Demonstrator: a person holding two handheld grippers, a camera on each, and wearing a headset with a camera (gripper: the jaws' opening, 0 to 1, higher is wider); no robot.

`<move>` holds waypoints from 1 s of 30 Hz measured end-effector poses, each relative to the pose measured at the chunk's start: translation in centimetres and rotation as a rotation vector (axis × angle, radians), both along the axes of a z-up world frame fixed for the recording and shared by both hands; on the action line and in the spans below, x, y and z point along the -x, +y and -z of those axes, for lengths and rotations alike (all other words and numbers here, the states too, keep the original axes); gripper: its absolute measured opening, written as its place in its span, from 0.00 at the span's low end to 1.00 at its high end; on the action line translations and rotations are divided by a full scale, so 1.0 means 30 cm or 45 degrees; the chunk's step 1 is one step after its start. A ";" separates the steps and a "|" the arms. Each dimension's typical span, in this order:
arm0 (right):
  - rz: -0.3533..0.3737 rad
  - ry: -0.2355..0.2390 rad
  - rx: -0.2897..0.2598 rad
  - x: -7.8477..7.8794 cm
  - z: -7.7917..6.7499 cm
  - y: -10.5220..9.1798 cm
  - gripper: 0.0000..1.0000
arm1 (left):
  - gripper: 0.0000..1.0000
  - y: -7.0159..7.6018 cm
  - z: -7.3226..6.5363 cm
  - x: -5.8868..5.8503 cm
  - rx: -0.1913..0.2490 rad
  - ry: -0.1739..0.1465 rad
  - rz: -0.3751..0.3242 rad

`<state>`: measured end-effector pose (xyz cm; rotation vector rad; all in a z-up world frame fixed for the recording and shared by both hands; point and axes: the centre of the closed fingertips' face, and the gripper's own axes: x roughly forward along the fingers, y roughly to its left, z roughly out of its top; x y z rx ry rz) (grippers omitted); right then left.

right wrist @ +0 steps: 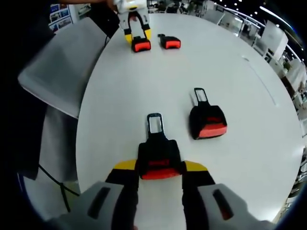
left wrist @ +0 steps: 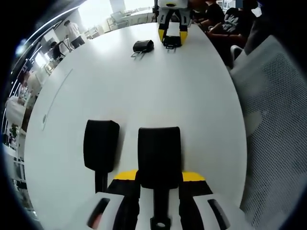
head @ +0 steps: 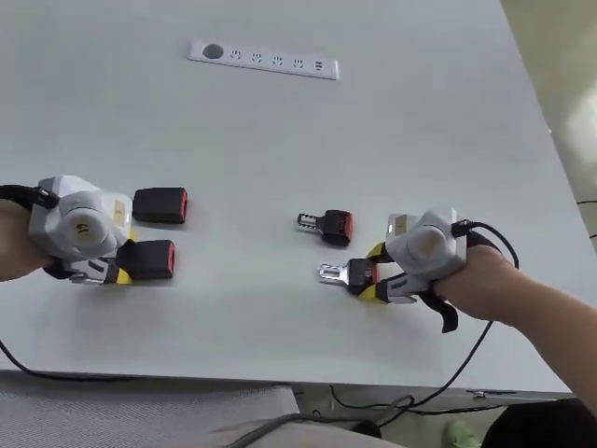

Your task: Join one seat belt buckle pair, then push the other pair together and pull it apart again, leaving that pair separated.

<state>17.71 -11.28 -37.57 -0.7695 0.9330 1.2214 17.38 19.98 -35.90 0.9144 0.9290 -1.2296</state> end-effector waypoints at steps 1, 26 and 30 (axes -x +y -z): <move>-0.003 -0.001 0.001 0.000 0.000 0.001 0.34 | 0.31 0.000 0.000 0.001 -0.001 0.003 0.001; -0.018 -0.014 -0.014 -0.002 0.000 0.163 0.33 | 0.31 -0.003 0.002 0.004 -0.027 0.037 0.084; -0.016 -0.018 -0.025 -0.004 -0.002 0.197 0.33 | 0.31 -0.005 0.002 0.005 -0.020 0.039 0.106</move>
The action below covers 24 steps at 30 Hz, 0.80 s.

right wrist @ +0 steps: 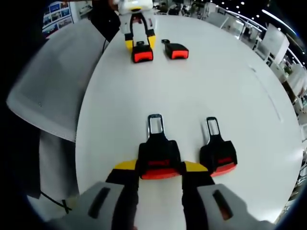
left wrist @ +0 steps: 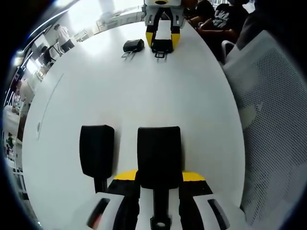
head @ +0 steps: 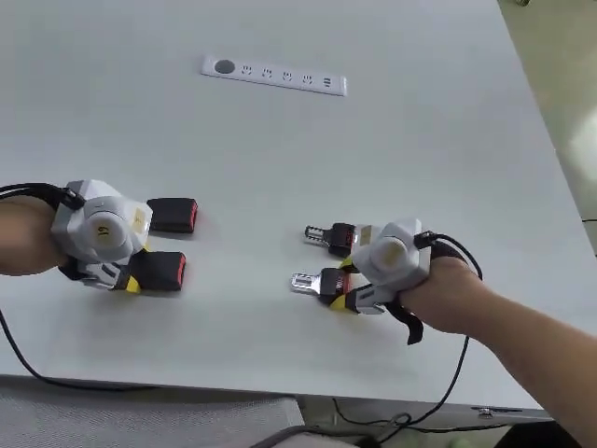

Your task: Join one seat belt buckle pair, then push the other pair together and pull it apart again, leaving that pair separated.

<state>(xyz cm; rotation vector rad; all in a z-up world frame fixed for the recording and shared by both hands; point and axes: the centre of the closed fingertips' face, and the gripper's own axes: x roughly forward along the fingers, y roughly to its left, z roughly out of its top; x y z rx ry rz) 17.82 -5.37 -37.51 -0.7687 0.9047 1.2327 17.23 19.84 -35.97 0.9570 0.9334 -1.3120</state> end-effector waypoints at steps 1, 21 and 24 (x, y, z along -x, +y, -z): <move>0.001 -0.003 -0.003 0.000 0.000 0.006 0.33 | 0.31 -0.001 0.000 0.000 0.000 -0.001 0.003; -0.007 -0.016 -0.108 0.003 -0.001 0.261 0.34 | 0.31 0.008 0.032 -0.020 -0.034 0.004 0.042; -0.016 -0.015 -0.115 0.009 -0.001 0.312 0.34 | 0.31 0.013 0.043 -0.028 -0.031 0.004 0.037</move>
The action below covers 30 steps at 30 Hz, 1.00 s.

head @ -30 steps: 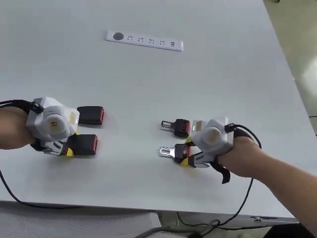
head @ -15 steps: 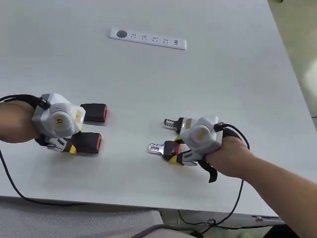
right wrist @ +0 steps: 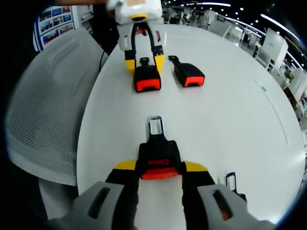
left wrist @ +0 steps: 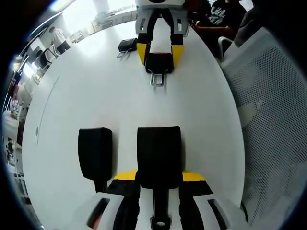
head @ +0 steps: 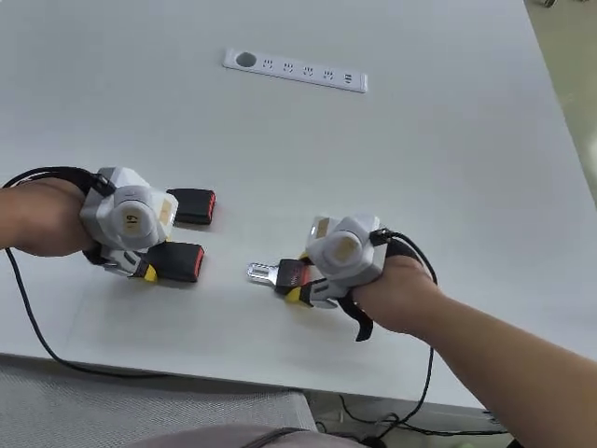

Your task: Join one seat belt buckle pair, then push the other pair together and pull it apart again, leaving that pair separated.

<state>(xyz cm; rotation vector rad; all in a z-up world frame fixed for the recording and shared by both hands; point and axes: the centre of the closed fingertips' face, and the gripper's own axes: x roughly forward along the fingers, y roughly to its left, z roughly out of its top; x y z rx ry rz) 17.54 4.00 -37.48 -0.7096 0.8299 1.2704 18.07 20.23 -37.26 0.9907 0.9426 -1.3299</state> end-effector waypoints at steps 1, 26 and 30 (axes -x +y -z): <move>-0.004 -0.002 0.000 0.002 0.000 0.011 0.34 | 0.31 0.001 0.002 -0.001 0.001 -0.001 -0.002; -0.062 0.008 0.059 -0.005 0.008 0.202 0.33 | 0.31 0.007 0.026 -0.011 -0.006 0.000 -0.007; -0.041 0.006 0.050 -0.005 0.002 0.201 0.33 | 0.31 0.005 0.021 -0.006 -0.005 0.001 -0.008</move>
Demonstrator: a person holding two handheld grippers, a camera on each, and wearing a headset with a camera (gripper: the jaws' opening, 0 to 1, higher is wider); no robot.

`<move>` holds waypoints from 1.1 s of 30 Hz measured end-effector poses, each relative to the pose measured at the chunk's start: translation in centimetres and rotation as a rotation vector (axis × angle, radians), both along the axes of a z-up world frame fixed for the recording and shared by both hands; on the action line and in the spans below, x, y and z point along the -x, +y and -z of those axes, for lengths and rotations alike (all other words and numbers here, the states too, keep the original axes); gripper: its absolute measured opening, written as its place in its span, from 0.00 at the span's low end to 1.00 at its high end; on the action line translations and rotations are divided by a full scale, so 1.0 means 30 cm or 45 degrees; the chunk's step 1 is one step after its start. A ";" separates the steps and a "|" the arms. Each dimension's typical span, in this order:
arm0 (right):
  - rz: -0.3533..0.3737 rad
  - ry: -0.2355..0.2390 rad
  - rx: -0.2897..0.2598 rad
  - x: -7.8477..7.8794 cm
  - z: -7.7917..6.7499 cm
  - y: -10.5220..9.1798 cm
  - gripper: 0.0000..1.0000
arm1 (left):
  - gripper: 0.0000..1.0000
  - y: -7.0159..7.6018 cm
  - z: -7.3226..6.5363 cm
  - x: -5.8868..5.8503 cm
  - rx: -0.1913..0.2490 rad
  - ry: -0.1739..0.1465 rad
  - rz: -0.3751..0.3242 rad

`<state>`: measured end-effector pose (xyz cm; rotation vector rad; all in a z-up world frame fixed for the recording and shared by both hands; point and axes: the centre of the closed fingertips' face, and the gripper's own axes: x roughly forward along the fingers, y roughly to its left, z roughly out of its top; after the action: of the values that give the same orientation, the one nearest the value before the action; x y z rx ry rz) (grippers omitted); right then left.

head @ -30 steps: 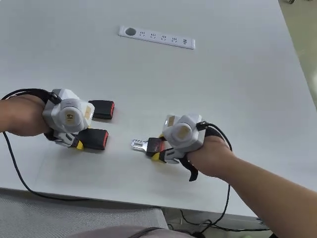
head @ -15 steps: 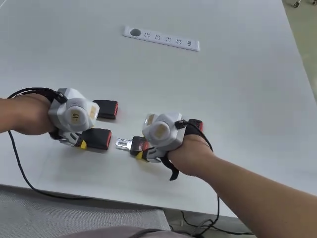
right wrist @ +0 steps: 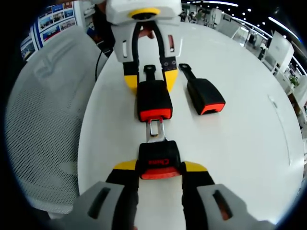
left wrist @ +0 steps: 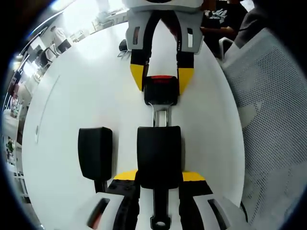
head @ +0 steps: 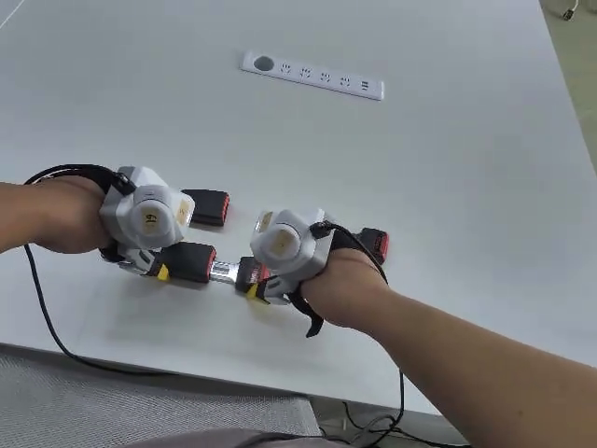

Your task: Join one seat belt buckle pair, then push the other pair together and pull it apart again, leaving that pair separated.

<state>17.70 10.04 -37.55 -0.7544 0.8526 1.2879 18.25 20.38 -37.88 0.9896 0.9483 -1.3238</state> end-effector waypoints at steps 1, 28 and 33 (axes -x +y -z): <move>0.004 0.001 -0.011 0.000 -0.002 0.007 0.33 | 0.31 0.000 0.000 0.000 0.001 0.000 0.001; -0.009 -0.024 -0.111 -0.015 -0.007 0.096 0.31 | 0.30 -0.006 -0.005 0.005 0.036 0.024 0.012; 0.007 -0.014 -0.118 -0.009 -0.009 0.112 0.31 | 0.30 -0.007 -0.009 0.007 0.035 0.025 0.017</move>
<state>17.97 13.40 -37.28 -0.6849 0.7806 1.3085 18.04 20.16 -37.62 0.9648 0.9371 -1.3560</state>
